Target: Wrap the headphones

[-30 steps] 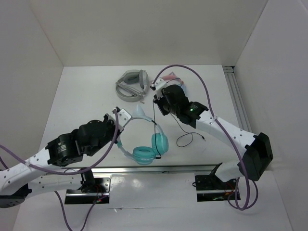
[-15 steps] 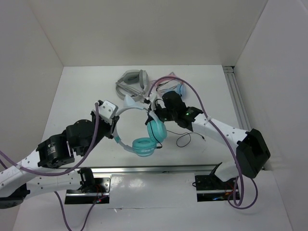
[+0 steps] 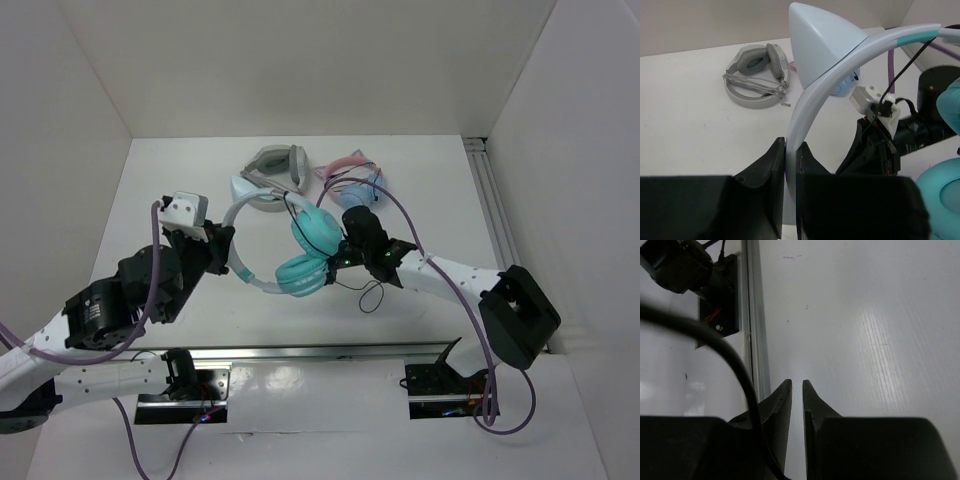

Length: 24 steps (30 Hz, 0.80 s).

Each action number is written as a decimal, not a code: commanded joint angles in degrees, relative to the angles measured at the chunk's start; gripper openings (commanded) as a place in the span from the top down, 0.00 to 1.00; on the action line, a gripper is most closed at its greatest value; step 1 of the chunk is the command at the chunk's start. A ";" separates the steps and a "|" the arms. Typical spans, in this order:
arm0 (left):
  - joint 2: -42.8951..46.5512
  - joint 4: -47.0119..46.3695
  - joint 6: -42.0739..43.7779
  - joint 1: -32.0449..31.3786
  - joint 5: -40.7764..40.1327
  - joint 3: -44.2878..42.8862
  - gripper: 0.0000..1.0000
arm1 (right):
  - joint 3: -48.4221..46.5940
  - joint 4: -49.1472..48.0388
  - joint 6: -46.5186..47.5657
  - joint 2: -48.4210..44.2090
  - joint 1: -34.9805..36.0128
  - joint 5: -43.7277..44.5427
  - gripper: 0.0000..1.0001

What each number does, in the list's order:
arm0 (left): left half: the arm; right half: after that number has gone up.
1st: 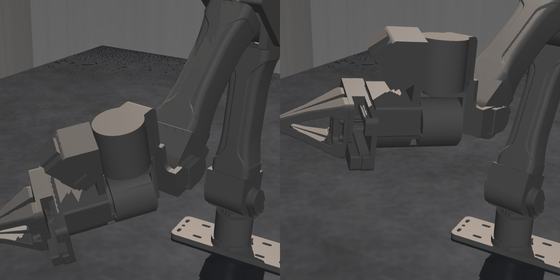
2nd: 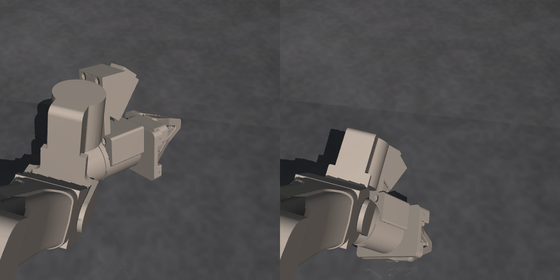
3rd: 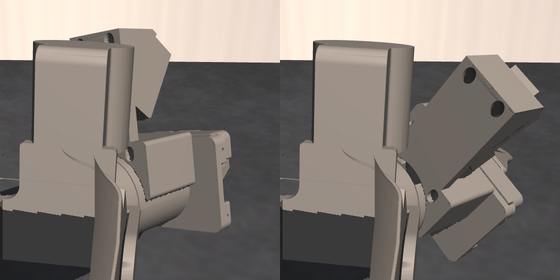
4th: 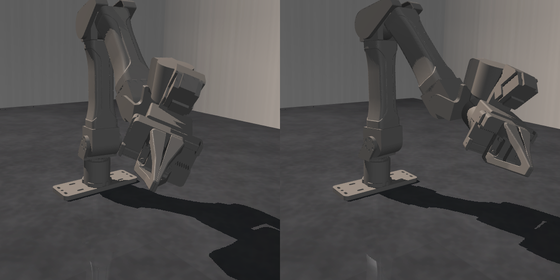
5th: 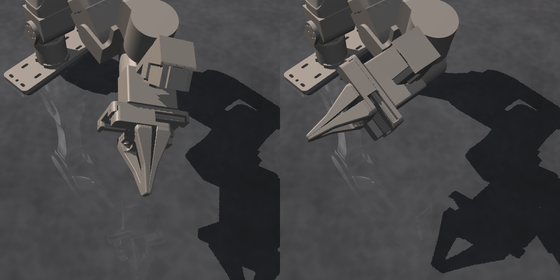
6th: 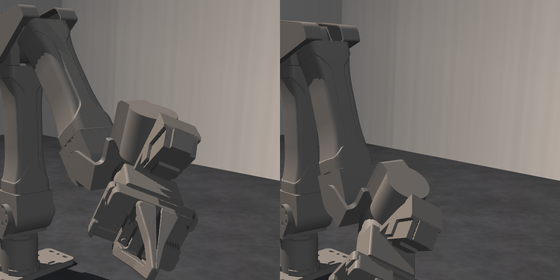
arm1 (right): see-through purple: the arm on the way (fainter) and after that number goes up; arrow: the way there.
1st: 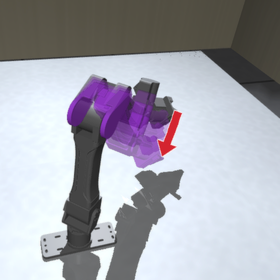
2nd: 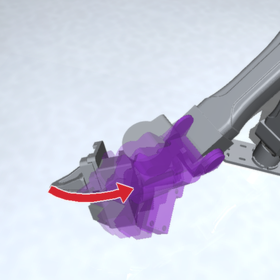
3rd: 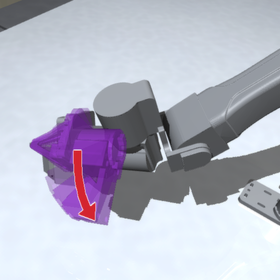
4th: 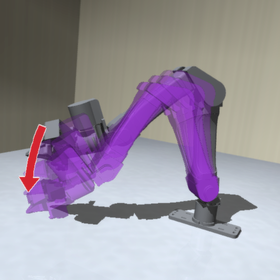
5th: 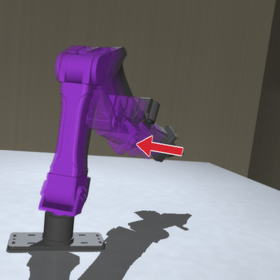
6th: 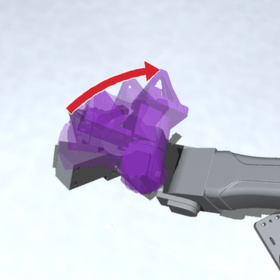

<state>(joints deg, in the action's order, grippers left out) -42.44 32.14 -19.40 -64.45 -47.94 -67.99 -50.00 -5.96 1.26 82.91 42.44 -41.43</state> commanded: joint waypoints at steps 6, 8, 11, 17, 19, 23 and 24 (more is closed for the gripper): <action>0.96 -4.46 -12.85 -0.33 -11.54 -4.00 1.00 | 8.07 -21.19 -8.81 0.49 -0.42 -6.99 0.84; 0.34 -3.58 -15.05 -0.33 -13.04 -4.52 1.00 | 9.73 -24.96 -10.48 0.49 -0.42 -7.00 0.87; -1.77 1.15 -20.40 -0.33 -17.52 -6.62 1.00 | 10.45 -26.39 -11.19 0.49 0.10 -7.00 0.89; -6.95 9.43 -27.71 -0.33 -24.92 -11.64 1.00 | 13.17 -27.00 -11.19 -1.96 2.65 -4.54 0.93; -7.66 9.43 -27.71 0.28 -26.41 -11.64 1.00 | 14.23 -27.00 -11.19 -3.10 3.44 -3.75 0.96; -9.85 9.43 -26.31 3.97 -25.80 -13.40 1.00 | 16.24 -27.00 -11.19 -5.91 6.86 -0.86 0.98; -9.86 9.43 -25.52 5.19 -24.84 -13.40 1.00 | 17.03 -27.00 -11.19 -6.44 7.39 -0.32 0.98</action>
<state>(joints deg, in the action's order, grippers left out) -52.45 45.50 -42.37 -61.98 -70.13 -77.71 -34.26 -29.32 -9.87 79.99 47.77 -44.23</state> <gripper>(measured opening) 0.195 0.026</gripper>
